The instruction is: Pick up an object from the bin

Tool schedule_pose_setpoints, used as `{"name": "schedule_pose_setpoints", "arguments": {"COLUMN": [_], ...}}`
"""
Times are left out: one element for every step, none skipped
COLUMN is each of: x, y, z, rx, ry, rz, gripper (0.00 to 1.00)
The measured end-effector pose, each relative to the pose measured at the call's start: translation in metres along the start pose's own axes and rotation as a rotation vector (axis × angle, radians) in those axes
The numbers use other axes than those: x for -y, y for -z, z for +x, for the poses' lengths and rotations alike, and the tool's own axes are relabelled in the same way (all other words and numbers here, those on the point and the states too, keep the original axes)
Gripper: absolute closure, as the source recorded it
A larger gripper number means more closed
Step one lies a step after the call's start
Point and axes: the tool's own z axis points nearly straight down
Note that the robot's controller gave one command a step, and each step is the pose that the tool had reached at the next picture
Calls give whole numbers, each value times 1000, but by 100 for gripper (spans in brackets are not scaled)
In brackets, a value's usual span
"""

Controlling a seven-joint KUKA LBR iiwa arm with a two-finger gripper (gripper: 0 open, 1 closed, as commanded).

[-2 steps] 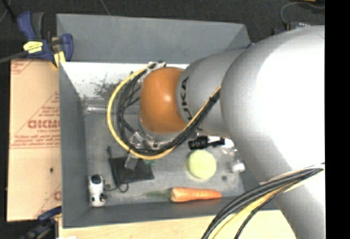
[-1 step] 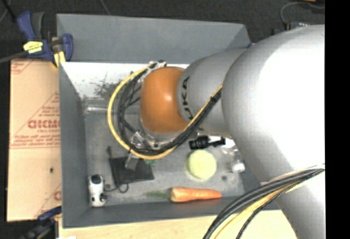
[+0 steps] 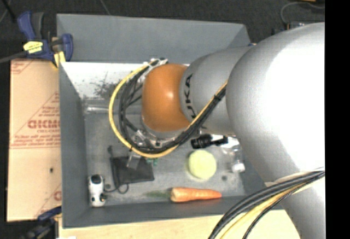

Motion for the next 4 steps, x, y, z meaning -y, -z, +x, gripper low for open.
{"name": "schedule_pose_setpoints", "arguments": {"x": [0, 0, 0, -1], "y": [24, 47, 64, 78], "z": [0, -1, -2, -2], "rx": [-2, 3, 5, 7], "ry": [0, 0, 0, 1], "rz": [1, -2, -3, -4], "gripper": [100, 100, 100, 100]}}
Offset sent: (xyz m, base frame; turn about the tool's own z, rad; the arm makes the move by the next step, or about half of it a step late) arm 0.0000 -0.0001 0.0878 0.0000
